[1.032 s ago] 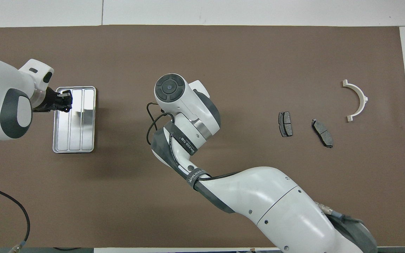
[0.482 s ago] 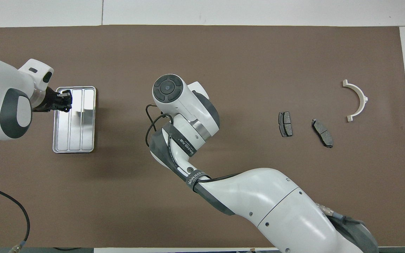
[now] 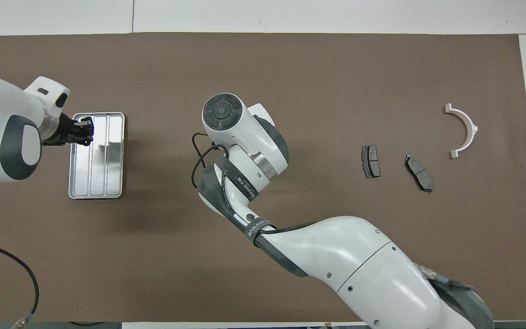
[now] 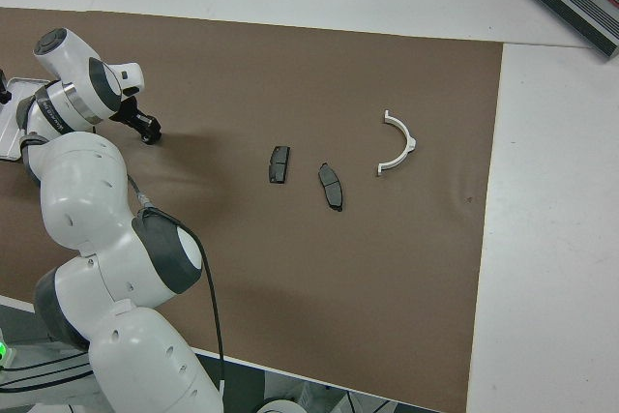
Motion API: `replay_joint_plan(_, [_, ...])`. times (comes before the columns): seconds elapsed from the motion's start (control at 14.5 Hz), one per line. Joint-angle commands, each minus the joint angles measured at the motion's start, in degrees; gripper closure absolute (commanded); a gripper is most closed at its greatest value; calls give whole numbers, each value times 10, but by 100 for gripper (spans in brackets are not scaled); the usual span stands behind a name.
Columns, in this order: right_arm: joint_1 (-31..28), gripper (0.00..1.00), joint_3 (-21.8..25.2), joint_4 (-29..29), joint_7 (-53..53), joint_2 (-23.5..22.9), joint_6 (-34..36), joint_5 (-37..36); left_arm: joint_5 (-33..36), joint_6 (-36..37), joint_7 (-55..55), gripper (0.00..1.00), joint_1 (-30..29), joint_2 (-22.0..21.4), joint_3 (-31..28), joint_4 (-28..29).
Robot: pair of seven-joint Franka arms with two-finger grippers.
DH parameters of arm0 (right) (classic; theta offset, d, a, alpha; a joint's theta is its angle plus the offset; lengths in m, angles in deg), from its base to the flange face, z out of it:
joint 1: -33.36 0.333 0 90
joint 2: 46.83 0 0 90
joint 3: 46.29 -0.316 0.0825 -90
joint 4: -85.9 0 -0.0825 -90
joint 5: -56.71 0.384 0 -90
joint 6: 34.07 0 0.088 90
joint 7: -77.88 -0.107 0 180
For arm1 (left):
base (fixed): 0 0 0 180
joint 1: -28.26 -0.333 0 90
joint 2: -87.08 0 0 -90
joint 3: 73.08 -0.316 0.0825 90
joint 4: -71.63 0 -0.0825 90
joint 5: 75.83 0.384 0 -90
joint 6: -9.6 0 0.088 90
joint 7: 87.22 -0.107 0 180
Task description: Place bearing gear from tray to pile
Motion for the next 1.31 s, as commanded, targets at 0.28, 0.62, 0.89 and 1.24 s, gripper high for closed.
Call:
replay_joint_plan(0.28, [-2,43,-6,-14,7,12,-7,24,-1,11,6,100,-5,2,2,-10])
replay_joint_plan(0.62, [-1,50,-6,-19,10,13,-9,20,-1,11,6,100,-5,2,3,-10])
replay_joint_plan(0.89, [-1,59,-6,-26,11,14,-18,20,-1,10,6,100,-5,2,3,-10])
replay_joint_plan(1.24, [0,85,-6,-28,14,16,-15,20,-2,13,6,100,-4,2,3,-12])
